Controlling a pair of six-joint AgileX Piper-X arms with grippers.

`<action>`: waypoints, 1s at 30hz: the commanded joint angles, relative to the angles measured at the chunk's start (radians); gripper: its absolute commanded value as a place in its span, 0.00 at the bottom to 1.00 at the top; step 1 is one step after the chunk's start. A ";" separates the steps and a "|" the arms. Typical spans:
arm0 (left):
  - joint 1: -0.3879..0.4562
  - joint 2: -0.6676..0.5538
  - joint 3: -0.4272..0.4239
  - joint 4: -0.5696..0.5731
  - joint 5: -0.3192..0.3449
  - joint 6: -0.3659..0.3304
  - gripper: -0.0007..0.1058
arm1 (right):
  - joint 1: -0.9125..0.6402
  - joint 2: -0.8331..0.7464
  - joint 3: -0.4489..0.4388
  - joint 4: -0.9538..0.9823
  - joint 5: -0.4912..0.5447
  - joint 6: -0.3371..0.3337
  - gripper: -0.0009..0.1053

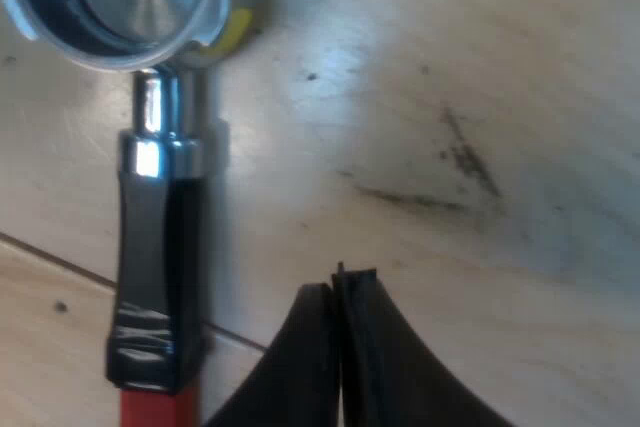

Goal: Put the handle in the coffee machine

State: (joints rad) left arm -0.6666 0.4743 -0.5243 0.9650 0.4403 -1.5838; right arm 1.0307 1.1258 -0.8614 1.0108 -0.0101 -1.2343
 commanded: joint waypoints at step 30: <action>-0.005 0.001 -0.103 0.191 -0.178 -0.034 0.79 | 0.116 0.353 0.001 -0.323 -0.209 0.120 0.01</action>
State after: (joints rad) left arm -0.6666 0.4743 -0.6248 1.1560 0.2752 -1.6173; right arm 1.1435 1.4740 -0.8614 0.6744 -0.2094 -1.1170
